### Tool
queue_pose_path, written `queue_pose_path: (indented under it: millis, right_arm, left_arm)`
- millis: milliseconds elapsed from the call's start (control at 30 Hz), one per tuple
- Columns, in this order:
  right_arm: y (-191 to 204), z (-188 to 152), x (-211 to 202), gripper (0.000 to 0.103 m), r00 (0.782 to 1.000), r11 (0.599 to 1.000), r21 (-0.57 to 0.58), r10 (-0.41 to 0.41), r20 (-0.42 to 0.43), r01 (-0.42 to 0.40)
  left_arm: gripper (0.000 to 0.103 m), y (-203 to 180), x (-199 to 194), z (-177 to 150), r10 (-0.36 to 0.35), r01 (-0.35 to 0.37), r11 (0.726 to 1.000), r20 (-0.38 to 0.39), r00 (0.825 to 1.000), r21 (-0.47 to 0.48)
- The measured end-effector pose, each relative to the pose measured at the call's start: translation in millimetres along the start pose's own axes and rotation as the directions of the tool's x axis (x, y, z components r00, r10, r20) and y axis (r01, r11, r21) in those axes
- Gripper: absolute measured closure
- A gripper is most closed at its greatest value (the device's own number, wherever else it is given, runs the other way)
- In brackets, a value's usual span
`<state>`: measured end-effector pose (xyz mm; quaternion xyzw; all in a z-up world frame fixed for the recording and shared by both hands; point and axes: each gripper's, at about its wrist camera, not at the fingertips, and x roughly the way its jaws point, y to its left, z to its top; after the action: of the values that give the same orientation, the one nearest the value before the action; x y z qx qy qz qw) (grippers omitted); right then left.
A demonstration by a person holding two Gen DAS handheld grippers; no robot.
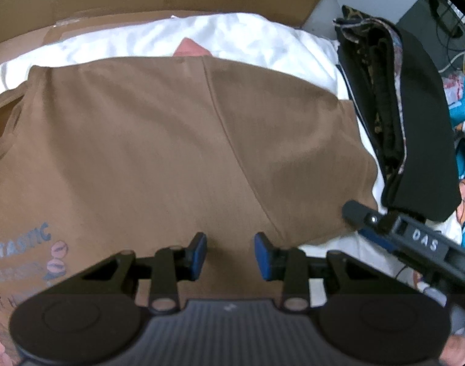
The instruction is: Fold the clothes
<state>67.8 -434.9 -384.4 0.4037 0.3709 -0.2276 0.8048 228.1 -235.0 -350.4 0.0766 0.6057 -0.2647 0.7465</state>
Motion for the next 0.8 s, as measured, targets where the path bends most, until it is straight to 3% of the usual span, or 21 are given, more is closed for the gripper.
queue_pose_path:
  millis: [167, 200, 433, 800]
  right_arm:
    - [-1, 1, 0, 0.094, 1.000, 1.000, 0.015, -0.004, 0.016, 0.004]
    - [-2, 1, -1, 0.098, 1.000, 1.000, 0.011, -0.003, 0.018, 0.003]
    - [1, 5, -17, 0.099, 0.996, 0.998, -0.048, -0.038, 0.082, 0.042]
    - [8, 6, -17, 0.098, 0.995, 0.996, -0.076, -0.043, 0.085, 0.050]
  left_arm:
    - [0.066, -7, 2, -3, -0.003, 0.003, 1.000, -0.007, 1.000, 0.023]
    - [0.066, -8, 2, -3, 0.000, 0.000, 1.000, -0.006, 1.000, 0.028]
    - [0.069, -11, 3, -5, 0.005, -0.005, 0.999, -0.007, 1.000, 0.035]
    - [0.073, -12, 11, -10, -0.007, 0.009, 0.998, -0.025, 1.000, 0.054]
